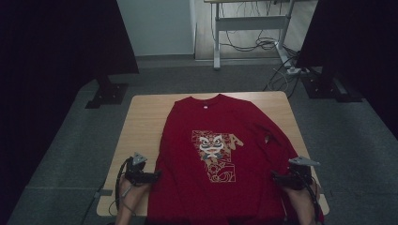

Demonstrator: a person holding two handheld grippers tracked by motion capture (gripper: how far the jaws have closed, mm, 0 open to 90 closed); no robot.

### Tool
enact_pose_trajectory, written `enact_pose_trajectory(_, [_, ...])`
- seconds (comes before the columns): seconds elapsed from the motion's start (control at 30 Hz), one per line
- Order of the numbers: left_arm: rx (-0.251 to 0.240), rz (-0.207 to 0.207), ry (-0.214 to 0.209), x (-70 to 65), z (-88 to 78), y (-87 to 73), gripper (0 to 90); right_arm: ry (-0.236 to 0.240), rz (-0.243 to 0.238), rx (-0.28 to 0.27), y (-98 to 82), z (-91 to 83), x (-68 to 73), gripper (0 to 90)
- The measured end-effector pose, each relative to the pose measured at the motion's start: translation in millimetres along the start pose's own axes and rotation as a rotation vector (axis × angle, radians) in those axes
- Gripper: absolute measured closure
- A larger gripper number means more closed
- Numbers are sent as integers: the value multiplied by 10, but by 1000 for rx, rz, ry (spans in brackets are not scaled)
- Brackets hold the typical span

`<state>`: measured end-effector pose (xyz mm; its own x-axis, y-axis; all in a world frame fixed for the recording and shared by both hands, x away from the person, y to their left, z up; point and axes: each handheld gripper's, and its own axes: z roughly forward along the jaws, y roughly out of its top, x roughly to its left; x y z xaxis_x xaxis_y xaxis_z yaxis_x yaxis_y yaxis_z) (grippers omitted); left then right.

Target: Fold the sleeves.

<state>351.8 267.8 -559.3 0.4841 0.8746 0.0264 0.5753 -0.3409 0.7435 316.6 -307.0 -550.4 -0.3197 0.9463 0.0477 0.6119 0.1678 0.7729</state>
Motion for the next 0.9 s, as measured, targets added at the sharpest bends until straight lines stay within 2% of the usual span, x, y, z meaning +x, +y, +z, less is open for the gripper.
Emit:
enact_pose_trajectory(0.13, [0,-1,0,0,-1,0,69,-16,9,-14,34,-24,-52,65])
enact_pose_trajectory(0.17, [0,-1,0,0,-1,0,69,-39,22,-33,86,-55,-138,65])
enact_pose_trajectory(0.2, [0,-1,0,0,-1,0,69,-39,22,-33,86,-55,-138,69])
enact_pose_trajectory(0.23, [0,-1,0,-1,-1,0,69,-60,30,-38,140,-63,-233,76])
enact_pose_trajectory(0.37, [0,-1,0,0,0,0,69,-68,35,-38,154,-59,-263,80])
enact_pose_trajectory(0.4, [0,-1,0,0,-1,0,69,-85,48,-40,195,-43,-355,108])
enact_pose_trajectory(0.53, [0,-1,0,0,-1,0,69,-94,60,-39,233,-13,-445,142])
enact_pose_trajectory(0.57, [0,-1,0,0,-1,0,69,-94,60,-39,233,-13,-445,168])
enact_pose_trajectory(0.6, [0,-1,0,0,0,0,69,-101,62,-33,261,38,-507,221])
enact_pose_trajectory(0.7, [0,0,0,0,-1,0,69,-92,65,-34,275,77,-535,238])
enact_pose_trajectory(0.77, [0,-1,0,0,0,0,69,-93,63,-30,291,117,-556,311])
enact_pose_trajectory(0.87, [0,-1,1,-1,0,0,69,-99,65,-27,300,138,-564,347])
enact_pose_trajectory(0.9, [0,-1,0,-1,0,0,69,-116,69,-26,314,191,-595,410])
